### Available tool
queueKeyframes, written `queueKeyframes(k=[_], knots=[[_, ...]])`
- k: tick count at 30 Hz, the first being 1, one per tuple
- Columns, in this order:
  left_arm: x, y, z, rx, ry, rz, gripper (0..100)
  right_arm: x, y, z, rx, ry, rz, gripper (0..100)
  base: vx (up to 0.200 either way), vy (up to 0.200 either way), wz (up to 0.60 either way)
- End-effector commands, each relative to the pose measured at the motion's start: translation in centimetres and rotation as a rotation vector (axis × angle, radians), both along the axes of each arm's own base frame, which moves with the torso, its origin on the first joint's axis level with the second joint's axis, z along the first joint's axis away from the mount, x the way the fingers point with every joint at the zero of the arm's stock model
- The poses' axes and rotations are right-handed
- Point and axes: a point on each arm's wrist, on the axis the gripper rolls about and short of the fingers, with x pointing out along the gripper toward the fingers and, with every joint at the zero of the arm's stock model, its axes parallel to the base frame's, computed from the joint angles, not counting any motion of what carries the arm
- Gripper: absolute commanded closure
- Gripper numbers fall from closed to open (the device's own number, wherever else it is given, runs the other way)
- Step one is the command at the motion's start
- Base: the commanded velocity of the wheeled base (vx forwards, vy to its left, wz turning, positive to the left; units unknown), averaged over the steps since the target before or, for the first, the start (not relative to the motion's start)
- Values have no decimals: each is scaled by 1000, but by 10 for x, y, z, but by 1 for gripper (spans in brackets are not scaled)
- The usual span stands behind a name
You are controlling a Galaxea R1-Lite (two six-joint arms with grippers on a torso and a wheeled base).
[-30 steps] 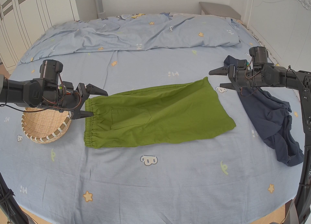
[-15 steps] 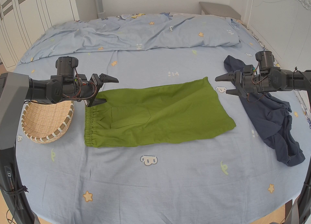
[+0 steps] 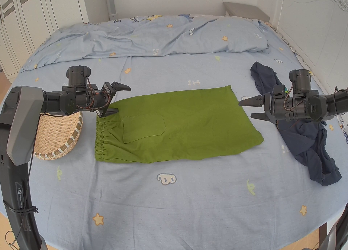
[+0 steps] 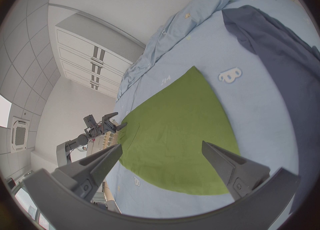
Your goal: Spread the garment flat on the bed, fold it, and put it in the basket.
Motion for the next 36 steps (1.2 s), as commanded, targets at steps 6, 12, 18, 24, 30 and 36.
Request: queueKeyframes(k=[6,12,18,24,30,36], knots=[[-93,7,64,5,-29,-6,0,-26,15,-16,7,22,46,0,0,0,0],[-148,19,28,100,-12,-27,0,-32,13,-13,7,14,51,0,0,0,0],[-163,17,-7,155,-54,-58,0,-39,13,-5,12,1,52,0,0,0,0],[-159,20,-25,159,-35,-52,0,-45,18,-3,15,0,73,0,0,0,0],[-152,35,-29,181,-38,-18,0,-44,19,-5,14,4,76,0,0,0,0],[-143,49,-37,203,-34,7,0,-45,20,-6,14,7,79,0,0,0,0]])
